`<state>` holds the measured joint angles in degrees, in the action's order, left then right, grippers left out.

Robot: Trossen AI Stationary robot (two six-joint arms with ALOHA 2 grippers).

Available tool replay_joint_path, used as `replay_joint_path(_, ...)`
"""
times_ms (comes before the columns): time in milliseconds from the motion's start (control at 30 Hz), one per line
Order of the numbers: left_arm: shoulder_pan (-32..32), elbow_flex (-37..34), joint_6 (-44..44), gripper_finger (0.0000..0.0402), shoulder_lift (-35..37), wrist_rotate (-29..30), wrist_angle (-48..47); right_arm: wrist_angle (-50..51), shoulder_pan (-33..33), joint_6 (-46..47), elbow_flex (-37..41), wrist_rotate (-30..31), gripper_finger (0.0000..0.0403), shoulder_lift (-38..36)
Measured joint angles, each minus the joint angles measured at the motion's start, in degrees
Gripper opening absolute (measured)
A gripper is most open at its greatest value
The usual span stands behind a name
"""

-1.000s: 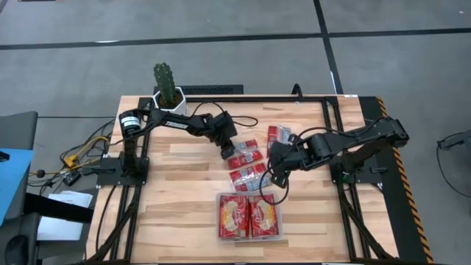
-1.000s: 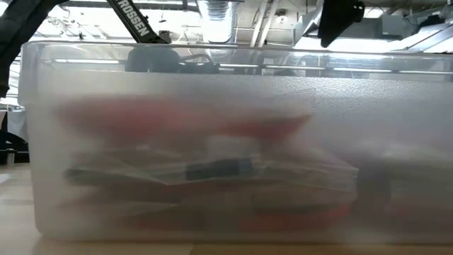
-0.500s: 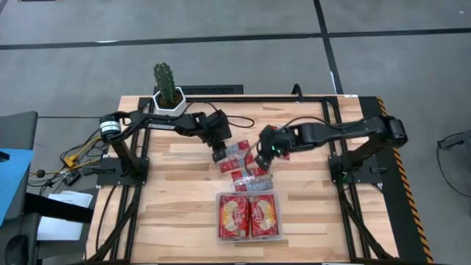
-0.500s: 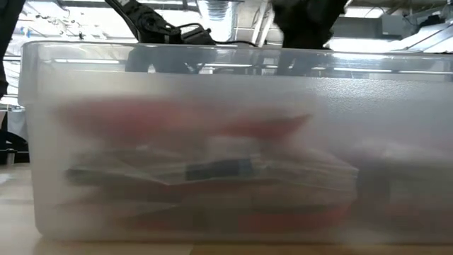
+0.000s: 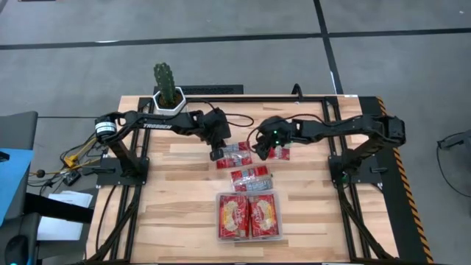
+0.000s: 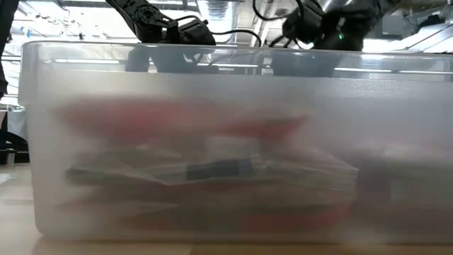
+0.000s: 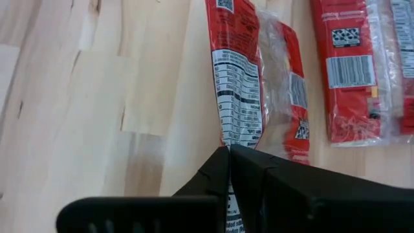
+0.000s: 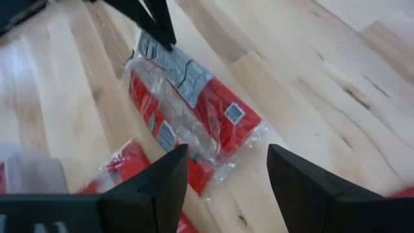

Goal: Sort popcorn bags into baskets
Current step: Put the red popcorn bag into the transparent bin

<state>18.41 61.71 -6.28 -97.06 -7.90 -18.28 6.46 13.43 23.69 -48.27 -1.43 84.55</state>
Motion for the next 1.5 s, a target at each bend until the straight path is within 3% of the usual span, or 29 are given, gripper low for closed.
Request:
replay_joint_path(267,0.02,0.02,1.37,0.0,0.0,1.16,-0.02,-15.06,3.29,-8.95,7.27,-3.13,0.0235,1.91)
replay_joint_path(667,-0.07,0.11,4.29,0.0,0.02,2.78,1.42,-27.04,5.58,-11.45,4.95,-14.18,0.0235,17.55)
replay_joint_path(800,-0.07,0.11,4.41,0.0,0.02,2.94,1.22,-24.79,7.03,-10.17,4.13,-19.97,0.0235,18.08)
replay_joint_path(1100,-0.07,-4.19,-0.71,0.0007,-0.52,-0.86,2.8,-20.11,8.02,-9.8,4.06,-20.13,0.0234,13.88)
replay_joint_path(1300,0.57,-6.14,-6.4,0.0087,-0.52,-9.38,3.6,-16.13,6.27,-9.43,4.06,-20.15,0.0234,9.68)
replay_joint_path(1400,0.59,-6.43,-7.6,0.015,-0.52,-9.51,5.44,-15.74,5.02,-8.71,4.06,-20.02,0.0234,8.3)
replay_joint_path(1500,0.59,-6.43,-9.57,0.022,-0.52,-6.08,5.81,-15.41,3.54,-8.46,4.06,-19.67,0.0234,7.35)
